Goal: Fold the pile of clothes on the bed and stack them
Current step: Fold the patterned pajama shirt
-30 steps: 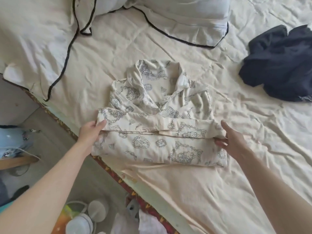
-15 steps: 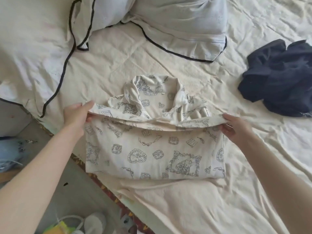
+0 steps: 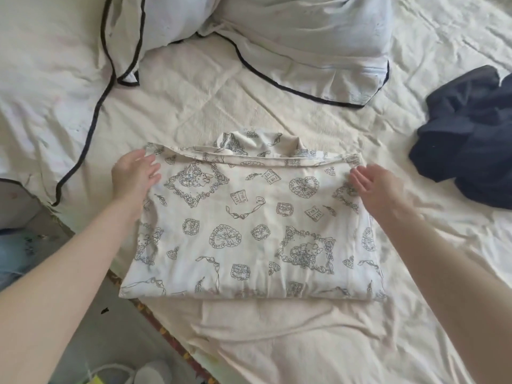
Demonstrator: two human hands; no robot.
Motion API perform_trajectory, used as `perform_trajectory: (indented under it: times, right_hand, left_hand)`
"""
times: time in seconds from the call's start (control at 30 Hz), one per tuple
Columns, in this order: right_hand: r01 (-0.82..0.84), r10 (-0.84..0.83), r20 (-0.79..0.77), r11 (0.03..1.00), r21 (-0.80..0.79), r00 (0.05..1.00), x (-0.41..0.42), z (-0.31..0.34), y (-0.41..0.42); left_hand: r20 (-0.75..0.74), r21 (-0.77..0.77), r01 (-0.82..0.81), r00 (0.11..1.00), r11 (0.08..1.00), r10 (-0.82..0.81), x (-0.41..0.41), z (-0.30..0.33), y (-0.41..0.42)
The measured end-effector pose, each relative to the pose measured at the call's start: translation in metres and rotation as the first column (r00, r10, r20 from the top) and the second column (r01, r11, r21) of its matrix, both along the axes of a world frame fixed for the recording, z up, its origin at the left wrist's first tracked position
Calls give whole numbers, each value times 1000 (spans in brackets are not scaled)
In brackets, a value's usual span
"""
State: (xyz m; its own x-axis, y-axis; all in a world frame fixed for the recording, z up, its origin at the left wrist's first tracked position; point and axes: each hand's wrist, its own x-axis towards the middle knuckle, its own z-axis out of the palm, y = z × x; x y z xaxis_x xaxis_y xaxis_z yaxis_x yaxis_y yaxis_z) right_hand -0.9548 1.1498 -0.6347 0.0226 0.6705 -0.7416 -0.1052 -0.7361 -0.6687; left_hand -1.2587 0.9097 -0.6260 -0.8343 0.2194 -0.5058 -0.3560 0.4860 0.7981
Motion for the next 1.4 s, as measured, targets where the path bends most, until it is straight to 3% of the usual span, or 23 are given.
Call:
perform_trajectory:
  times: [0.03, 0.07, 0.1, 0.17, 0.2, 0.27, 0.3, 0.33, 0.43, 0.5, 0.57, 0.67, 0.83, 0.9, 0.97, 1.03, 1.07, 1.13, 1.23, 1.33, 1.4]
  right_hand:
    - [-195, 168, 226, 975, 103, 960, -4, -2, -7]
    - [-437, 306, 485, 881, 181, 819, -7, -4, -14]
    - [-660, 379, 667, 715, 229, 642, -10, -6, -23]
    - [-905, 462, 788, 324, 277, 406, -21, -6, -40]
    - [-956, 497, 817, 133, 263, 294, -27, -8, -47]
    - [-976, 485, 874, -175, 131, 31, -43, -16, -49]
    - [-969, 465, 884, -236, 71, -49, -50, -19, -45]
    - [-973, 456, 887, -226, 37, -72, -56, -22, -40]
    - [-999, 476, 879, -18, 33, 20, -61, -23, -24]
    - [-998, 453, 890, 50, 22, 43, -53, -21, -26]
    - [-999, 436, 899, 36, 13, 27, -39, -20, -44]
    - [-996, 409, 910, -80, -44, -73, -6, -20, -99]
    - [-989, 432, 901, -143, 28, -37, 45, -20, -195]
    - [-982, 439, 892, -189, -27, -109, 67, -21, -210]
    - [-974, 429, 883, -196, -112, -188, 92, -24, -205]
    - [-969, 433, 867, -118, -218, -247, 114, -23, -190]
    - [-962, 435, 860, -75, -261, -267, 123, -22, -182]
    - [-954, 424, 861, -23, -300, -281, 129, -22, -173]
    - [-973, 400, 891, -2, -232, -214, 114, -18, -183]
    - [-984, 392, 905, -123, -130, -168, 88, -13, -212]
    - [-967, 401, 898, -242, -85, -180, 70, -12, -234]
  left_hand:
    - [-173, -137, 156, 968, 978, -179, 9, -2, -3]
    - [-320, -294, 313, 858, 903, -402, 19, -3, -6]
    - [-418, -414, 448, 680, 792, -603, 30, -4, -9]
    - [-459, -568, 635, 284, 524, -842, 47, -12, -8]
    - [-430, -612, 677, 150, 409, -890, 53, -16, -3]
    - [-347, -666, 693, 40, 276, -937, 60, -24, 16]
    - [-330, -679, 681, 51, 274, -943, 60, -26, 27]
    - [-329, -680, 666, 99, 308, -939, 58, -26, 37]
    - [-272, -669, 634, 276, 387, -922, 47, -24, 56]
    - [-227, -697, 617, 294, 365, -929, 46, -23, 48]
    - [-211, -713, 602, 304, 359, -929, 54, -24, 24]
    - [-201, -696, 604, 356, 389, -913, 89, -26, -37]
    - [-124, -710, 579, 460, 402, -879, 138, -25, -142]
    - [-126, -692, 531, 577, 488, -807, 138, -25, -169]
    - [-121, -624, 458, 744, 633, -657, 132, -29, -186]
    - [24, -487, 327, 932, 810, -361, 125, -31, -191]
    - [128, -408, 223, 974, 885, -187, 121, -32, -190]
    - [309, -244, -36, 944, 969, 113, 115, -31, -184]
    - [450, -154, -300, 827, 942, 337, 110, -31, -174]
    - [460, -162, -416, 770, 895, 442, 112, -27, -170]
    - [408, -155, -418, 798, 895, 444, 113, -18, -170]
